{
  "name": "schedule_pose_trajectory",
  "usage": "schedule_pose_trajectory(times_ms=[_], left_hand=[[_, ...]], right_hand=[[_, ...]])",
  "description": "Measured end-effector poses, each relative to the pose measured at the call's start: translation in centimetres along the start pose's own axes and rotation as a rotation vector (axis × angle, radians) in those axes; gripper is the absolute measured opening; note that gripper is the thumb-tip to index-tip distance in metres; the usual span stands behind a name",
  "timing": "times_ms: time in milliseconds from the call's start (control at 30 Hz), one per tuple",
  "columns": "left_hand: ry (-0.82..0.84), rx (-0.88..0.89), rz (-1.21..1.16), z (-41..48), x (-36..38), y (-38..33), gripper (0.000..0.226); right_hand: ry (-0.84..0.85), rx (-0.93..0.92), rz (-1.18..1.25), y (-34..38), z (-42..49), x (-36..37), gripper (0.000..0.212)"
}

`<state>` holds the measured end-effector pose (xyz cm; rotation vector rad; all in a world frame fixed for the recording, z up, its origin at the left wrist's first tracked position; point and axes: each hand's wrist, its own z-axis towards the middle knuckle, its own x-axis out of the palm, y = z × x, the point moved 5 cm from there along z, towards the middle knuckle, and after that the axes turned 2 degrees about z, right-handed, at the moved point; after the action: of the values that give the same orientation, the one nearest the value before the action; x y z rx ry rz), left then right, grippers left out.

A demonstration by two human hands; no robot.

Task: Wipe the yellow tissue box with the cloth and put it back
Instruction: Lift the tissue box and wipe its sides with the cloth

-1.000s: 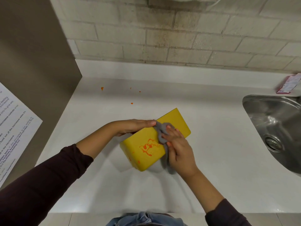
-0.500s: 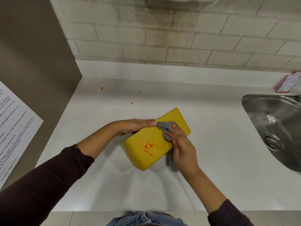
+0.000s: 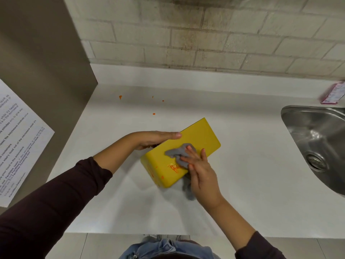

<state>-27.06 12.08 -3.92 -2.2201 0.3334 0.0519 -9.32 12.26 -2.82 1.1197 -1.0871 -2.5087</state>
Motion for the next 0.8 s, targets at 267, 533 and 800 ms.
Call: schedule_pose_trajectory(times_ms=[267,533,800], left_hand=[[-0.167,0.004,0.036,-0.3,-0.7,0.1,0.084],[-0.042,-0.052,0.070,0.0,-0.2,0.1,0.059],[-0.059,-0.093,0.123,-0.3,-0.7,0.2,0.076]], right_hand=[[0.110,-0.089,-0.071,3.4,1.2,3.8,0.037],[0.099,-0.050,-0.082,0.1,1.1,0.9,0.041],[0.209,-0.162,-0.169,3.6,1.5,4.4,0.040]])
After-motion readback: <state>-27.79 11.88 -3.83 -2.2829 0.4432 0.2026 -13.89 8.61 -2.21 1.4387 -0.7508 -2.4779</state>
